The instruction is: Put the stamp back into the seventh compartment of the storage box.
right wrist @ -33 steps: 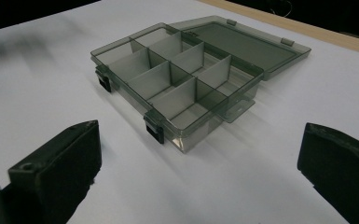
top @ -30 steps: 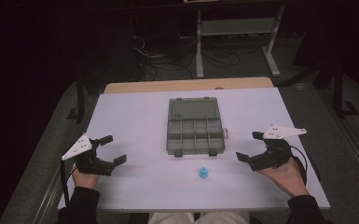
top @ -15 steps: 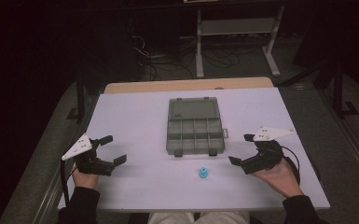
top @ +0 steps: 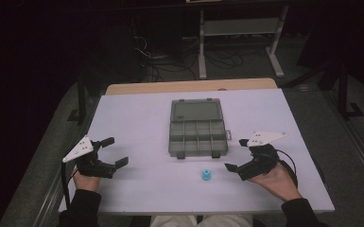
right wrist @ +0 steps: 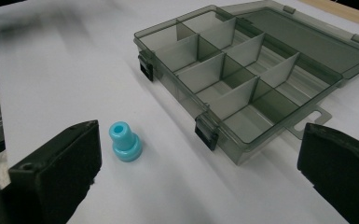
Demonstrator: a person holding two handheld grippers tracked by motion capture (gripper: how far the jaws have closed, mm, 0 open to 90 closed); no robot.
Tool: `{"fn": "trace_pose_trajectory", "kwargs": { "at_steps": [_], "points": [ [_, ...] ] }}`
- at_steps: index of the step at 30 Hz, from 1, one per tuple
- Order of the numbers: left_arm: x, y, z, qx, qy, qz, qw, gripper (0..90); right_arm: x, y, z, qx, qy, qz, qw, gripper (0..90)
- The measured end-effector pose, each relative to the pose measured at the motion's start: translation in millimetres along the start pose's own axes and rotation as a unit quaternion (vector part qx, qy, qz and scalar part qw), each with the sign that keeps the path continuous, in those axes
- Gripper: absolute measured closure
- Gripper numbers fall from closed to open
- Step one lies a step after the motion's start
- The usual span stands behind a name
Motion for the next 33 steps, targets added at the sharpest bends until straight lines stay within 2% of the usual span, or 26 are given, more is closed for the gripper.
{"fn": "trace_pose_trajectory", "kwargs": {
  "at_steps": [21, 33],
  "points": [
    [0.1, 0.1, 0.2, 0.000, 0.001, 0.000, 1.0000, 0.0, -19.0, -15.5, 1.1, 0.024, -0.031, 0.025, 0.9989, 0.0],
    [0.1, 0.2, 0.1, 0.000, 0.001, -0.001, 1.0000, 0.0, -27.8, -22.1, -0.4, 0.027, -0.046, 0.039, 0.9978, 0.0]
  ]
}}
Point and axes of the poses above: each handheld gripper's, and its own axes: x roughly backward along the jaws, z roughly out of its top, y roughly to its right, the point moved 4 cm from there along -x, roughly forward along the jaws, and after that the axes turned 3 degrees about z, right-handed, at the moved point
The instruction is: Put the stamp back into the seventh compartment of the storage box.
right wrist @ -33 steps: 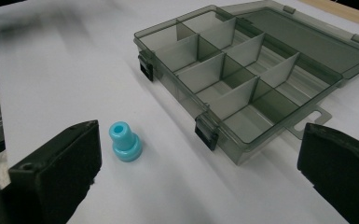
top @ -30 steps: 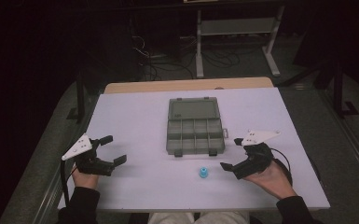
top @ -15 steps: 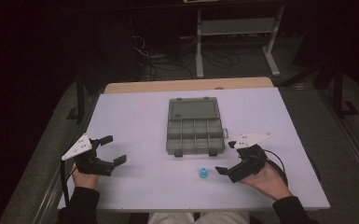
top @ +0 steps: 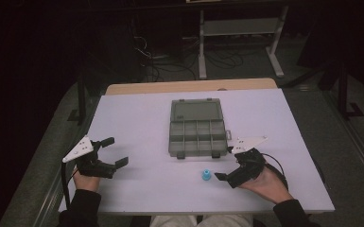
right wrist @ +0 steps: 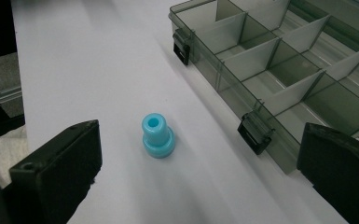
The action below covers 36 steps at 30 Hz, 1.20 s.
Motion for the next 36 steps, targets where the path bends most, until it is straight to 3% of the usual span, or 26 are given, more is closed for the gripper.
{"fn": "trace_pose_trajectory", "kwargs": {
  "at_steps": [25, 28, 36],
  "points": [
    [-0.2, 0.3, -0.2, 0.000, -0.001, -0.002, 1.0000, 0.0, -24.5, -11.4, -3.8, 0.015, -0.036, 0.027, 0.9989, 0.0],
    [-0.1, 0.1, -0.2, 0.000, -0.001, -0.001, 1.0000, 0.0, -26.8, -12.8, -4.1, 0.023, -0.037, 0.033, 0.9985, 6.7],
    [-0.2, 0.3, -0.2, 0.000, -0.001, -0.002, 1.0000, 0.0, -34.0, -13.5, -4.2, 0.029, -0.050, 0.037, 0.9976, 7.3]
  ]
}}
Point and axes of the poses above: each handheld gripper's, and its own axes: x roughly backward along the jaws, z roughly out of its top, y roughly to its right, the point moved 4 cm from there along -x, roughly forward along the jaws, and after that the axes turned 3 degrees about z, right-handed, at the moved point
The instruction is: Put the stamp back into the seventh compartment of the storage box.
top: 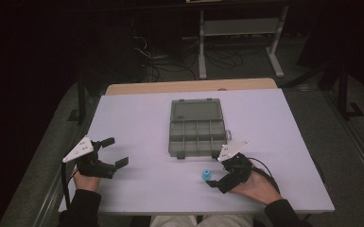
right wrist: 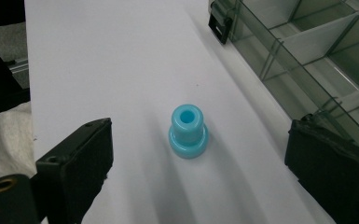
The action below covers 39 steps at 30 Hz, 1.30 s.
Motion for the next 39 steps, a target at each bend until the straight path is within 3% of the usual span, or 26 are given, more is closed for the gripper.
{"fn": "trace_pose_trajectory", "kwargs": {
  "at_steps": [20, 33, 39],
  "points": [
    [0.0, 0.2, -0.1, 0.000, -0.001, 0.001, 1.0000, 0.0, -14.4, 0.9, 3.3, 0.003, -0.017, 0.022, 0.9996, 14.0],
    [-0.2, 0.0, -0.6, 0.000, -0.003, 0.001, 1.0000, 0.0, -17.9, 4.3, 4.6, 0.009, -0.020, 0.020, 0.9996, 28.8],
    [-0.7, -0.3, -0.7, 0.000, -0.003, 0.000, 1.0000, 0.0, -18.1, 4.2, 7.1, 0.011, -0.027, 0.030, 0.9991, 36.5]
  ]
}}
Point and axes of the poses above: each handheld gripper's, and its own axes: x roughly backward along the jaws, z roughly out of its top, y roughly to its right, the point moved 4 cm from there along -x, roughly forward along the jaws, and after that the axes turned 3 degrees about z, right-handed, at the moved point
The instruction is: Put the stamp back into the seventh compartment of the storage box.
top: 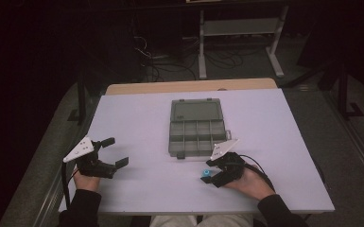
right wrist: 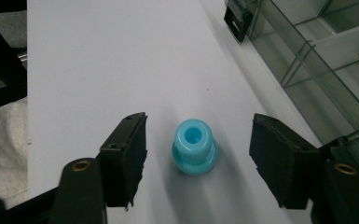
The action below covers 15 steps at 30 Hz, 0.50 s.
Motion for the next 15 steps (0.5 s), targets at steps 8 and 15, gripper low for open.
{"fn": "trace_pose_trajectory", "kwargs": {
  "at_steps": [8, 15],
  "points": [
    [0.1, 1.2, 0.2, -0.001, 0.000, -0.002, 1.0000, 0.0, 1.6, -2.5, 3.3, 0.013, -0.002, 0.002, 0.9999, 49.7],
    [0.2, 1.0, 0.1, 0.001, 0.000, -0.002, 1.0000, 0.0, 3.3, -1.4, 3.5, 0.014, -0.004, 0.002, 0.9999, 59.0]
  ]
}}
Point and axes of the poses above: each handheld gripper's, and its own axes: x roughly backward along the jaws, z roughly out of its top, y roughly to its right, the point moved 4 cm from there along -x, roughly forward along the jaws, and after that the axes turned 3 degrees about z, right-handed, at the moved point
